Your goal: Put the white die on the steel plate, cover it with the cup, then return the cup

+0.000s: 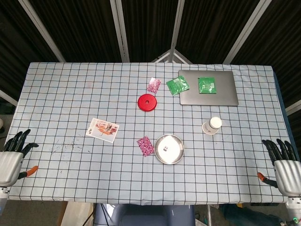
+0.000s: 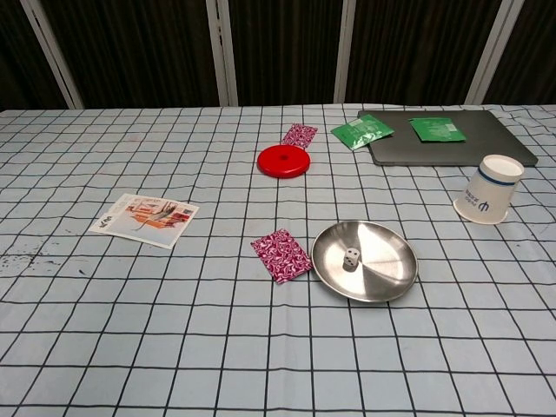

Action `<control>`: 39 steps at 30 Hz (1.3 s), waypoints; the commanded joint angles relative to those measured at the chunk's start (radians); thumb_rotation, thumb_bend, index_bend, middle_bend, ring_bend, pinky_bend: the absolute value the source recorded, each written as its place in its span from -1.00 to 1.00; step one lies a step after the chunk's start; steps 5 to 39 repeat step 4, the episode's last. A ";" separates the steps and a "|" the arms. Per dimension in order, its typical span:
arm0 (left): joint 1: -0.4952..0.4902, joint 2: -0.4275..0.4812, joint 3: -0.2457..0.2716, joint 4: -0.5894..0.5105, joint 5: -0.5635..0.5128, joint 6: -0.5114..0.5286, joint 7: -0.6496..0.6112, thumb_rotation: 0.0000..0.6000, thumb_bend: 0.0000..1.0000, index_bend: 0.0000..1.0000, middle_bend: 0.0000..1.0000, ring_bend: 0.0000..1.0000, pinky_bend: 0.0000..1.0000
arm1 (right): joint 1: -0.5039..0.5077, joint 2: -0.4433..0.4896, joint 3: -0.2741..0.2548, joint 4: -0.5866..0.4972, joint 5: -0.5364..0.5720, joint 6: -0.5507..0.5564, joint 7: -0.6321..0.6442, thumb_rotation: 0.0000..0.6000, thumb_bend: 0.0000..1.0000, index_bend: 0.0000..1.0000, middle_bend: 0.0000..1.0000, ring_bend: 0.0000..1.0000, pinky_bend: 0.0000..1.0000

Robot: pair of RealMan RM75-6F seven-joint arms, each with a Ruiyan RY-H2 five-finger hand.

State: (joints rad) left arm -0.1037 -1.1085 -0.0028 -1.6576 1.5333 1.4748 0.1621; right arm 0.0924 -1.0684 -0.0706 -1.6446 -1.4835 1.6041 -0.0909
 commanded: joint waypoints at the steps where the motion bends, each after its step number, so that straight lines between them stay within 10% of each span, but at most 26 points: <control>1: 0.002 0.006 0.001 0.004 0.007 0.006 -0.016 1.00 -0.53 -0.37 -1.00 -1.00 -0.74 | -0.030 -0.022 -0.006 0.004 0.002 0.020 -0.051 1.00 -0.70 -0.76 -0.72 -1.00 -1.00; 39: 0.002 0.010 -0.001 0.008 0.004 0.005 -0.030 1.00 -0.53 -0.37 -1.00 -1.00 -0.74 | -0.042 -0.033 0.003 0.009 0.000 0.038 -0.086 1.00 -0.70 -0.76 -0.72 -1.00 -1.00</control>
